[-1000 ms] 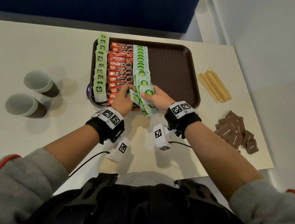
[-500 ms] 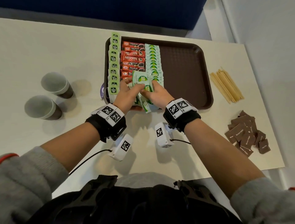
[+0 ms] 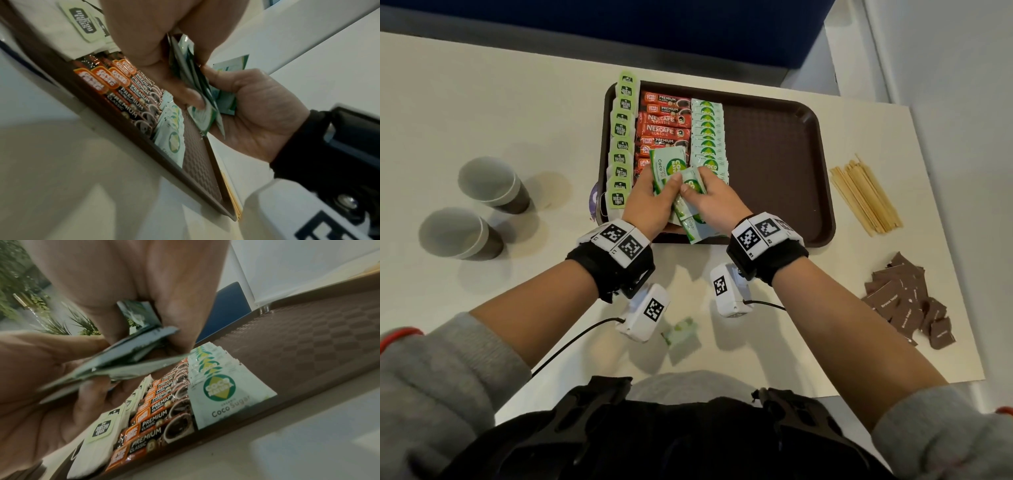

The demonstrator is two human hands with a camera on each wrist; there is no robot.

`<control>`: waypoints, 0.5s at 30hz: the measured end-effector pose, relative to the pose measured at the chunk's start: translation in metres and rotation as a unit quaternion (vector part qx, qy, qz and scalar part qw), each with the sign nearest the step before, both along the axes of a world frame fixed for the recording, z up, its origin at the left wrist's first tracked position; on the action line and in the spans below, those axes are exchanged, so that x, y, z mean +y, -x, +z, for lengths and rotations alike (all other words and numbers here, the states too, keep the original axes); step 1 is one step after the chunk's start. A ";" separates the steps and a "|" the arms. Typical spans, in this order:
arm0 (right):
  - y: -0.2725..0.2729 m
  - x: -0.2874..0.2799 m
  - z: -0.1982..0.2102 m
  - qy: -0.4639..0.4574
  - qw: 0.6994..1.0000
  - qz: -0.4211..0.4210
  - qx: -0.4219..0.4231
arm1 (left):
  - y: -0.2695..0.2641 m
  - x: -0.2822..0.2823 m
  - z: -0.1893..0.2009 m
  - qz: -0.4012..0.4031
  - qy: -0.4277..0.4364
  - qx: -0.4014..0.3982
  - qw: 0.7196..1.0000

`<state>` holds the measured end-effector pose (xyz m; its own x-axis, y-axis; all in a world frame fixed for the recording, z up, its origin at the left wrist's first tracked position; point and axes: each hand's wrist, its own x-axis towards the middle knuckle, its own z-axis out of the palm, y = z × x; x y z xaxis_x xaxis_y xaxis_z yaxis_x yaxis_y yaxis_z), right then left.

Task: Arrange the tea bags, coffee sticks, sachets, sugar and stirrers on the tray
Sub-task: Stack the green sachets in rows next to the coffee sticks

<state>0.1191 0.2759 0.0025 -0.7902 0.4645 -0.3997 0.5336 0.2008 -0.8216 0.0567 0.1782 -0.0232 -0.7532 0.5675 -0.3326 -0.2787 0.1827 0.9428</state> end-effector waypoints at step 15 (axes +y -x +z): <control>-0.003 -0.005 0.002 -0.014 0.999 0.005 0.031 | -0.009 -0.005 0.004 -0.012 -0.042 0.029 0.999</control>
<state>0.1226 0.2712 0.0045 -0.8172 0.4675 -0.3370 0.4805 0.2297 -0.8464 0.0653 0.1728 -0.0197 -0.7557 0.6095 -0.2395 -0.2204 0.1076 0.9695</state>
